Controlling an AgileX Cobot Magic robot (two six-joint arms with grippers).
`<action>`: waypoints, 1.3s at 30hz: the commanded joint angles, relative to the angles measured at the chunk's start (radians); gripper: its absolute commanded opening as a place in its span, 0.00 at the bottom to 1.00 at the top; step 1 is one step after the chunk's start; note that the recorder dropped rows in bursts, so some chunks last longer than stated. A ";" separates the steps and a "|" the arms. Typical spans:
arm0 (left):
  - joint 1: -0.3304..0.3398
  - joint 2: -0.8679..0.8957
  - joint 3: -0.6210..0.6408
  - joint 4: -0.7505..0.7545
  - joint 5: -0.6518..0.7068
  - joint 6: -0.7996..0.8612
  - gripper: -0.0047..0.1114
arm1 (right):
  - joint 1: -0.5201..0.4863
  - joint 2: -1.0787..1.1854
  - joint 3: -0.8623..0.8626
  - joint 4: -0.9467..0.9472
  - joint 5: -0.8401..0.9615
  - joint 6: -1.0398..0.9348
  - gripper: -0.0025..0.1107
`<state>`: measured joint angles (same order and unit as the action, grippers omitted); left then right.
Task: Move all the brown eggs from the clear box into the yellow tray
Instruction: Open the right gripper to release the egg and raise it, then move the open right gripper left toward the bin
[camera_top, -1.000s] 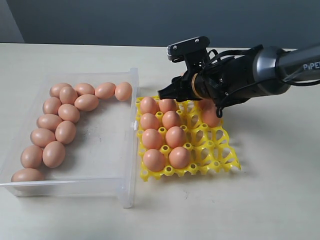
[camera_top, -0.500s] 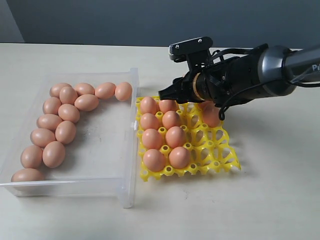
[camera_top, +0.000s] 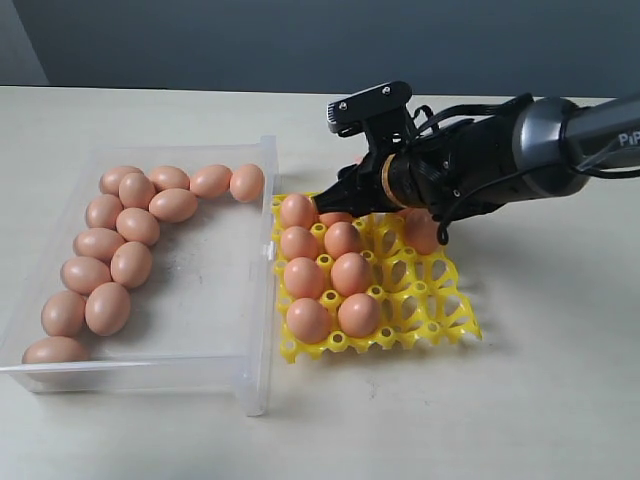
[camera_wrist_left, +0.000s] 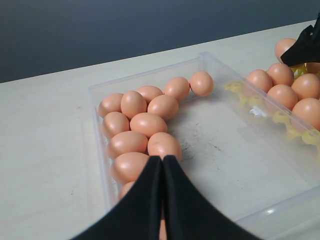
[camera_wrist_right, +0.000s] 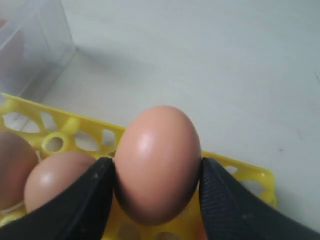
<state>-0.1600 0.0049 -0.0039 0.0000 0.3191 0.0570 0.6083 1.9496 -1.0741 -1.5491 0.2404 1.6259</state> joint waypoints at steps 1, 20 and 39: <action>-0.001 -0.005 0.004 0.000 -0.010 -0.003 0.04 | -0.002 0.023 0.001 -0.020 0.005 -0.006 0.13; -0.001 -0.005 0.004 0.000 -0.010 -0.003 0.04 | -0.002 0.029 0.001 -0.050 0.015 -0.006 0.57; -0.001 -0.005 0.004 0.000 -0.010 -0.003 0.04 | -0.002 -0.091 0.001 -0.010 0.069 -0.012 0.57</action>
<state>-0.1600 0.0049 -0.0039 0.0000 0.3191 0.0570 0.6083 1.8926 -1.0741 -1.5773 0.2887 1.6214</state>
